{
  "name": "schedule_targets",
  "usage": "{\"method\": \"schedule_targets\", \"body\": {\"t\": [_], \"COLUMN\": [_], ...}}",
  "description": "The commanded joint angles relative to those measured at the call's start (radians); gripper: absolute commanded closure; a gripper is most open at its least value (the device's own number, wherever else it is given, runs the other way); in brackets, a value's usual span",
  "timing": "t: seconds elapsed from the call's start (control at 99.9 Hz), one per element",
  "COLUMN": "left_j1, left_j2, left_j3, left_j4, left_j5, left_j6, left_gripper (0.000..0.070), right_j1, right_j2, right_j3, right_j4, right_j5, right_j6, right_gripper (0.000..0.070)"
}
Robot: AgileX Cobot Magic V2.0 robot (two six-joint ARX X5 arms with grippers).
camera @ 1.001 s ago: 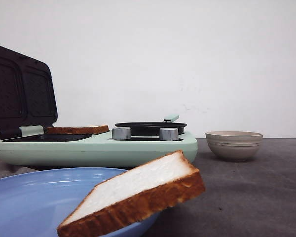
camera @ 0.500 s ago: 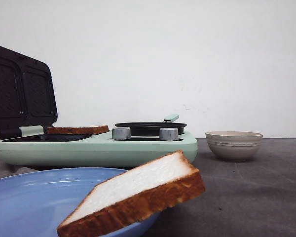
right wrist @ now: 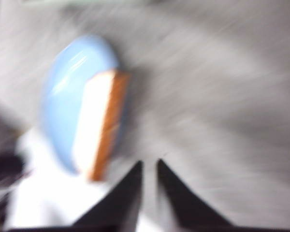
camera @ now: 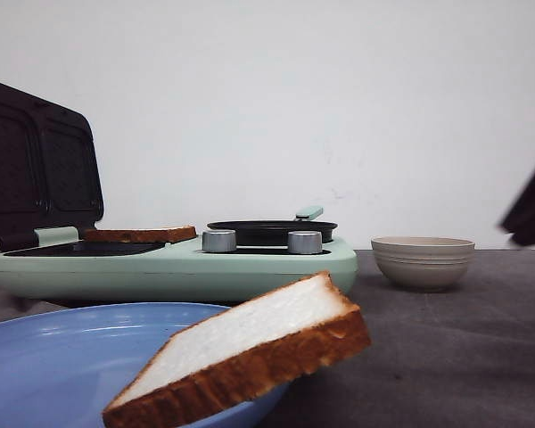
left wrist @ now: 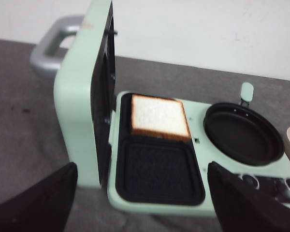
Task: Make breakfast with bread and shrimp
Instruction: 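Grasp the second bread slice on the plate with the right gripper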
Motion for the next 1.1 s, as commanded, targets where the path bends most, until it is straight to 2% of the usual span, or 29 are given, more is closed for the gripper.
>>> {"method": "schedule_targets", "body": {"t": [0.0,0.29,0.4,0.48,0.851,1.091], "left_j1": [0.001,-0.006,-0.006,-0.006,-0.018,-0.020], "left_j2": [-0.016,-0.083,-0.090,-0.090,-0.090,-0.090], "left_j3": [0.001,-0.011,-0.011,-0.011,-0.011,-0.011], "left_j4": [-0.012,-0.059,-0.059,-0.060,-0.059,-0.060], "left_j5": [0.006,0.005,0.005,0.005,0.005,0.005], "left_j6": [-0.006,-0.002,-0.003,-0.003,-0.006,-0.006], "left_gripper": [0.0228,0.0228,0.0228,0.0228,0.0228,0.0228], "right_j1": [0.045,0.239,0.296,0.328,0.407,0.431], "right_j2": [0.048,0.251,0.314,0.346,0.429,0.441], "right_j3": [-0.014,-0.029,-0.029,-0.029,-0.029,-0.029], "right_j4": [0.074,0.335,0.426,0.478,0.555,0.584], "right_j5": [-0.019,-0.028,-0.026,-0.026,-0.012,0.036], "right_j6": [0.081,0.205,0.255,0.286,0.315,0.331], "right_gripper": [0.0514,0.0477,0.0398,0.0391,0.0391,0.0407]}}
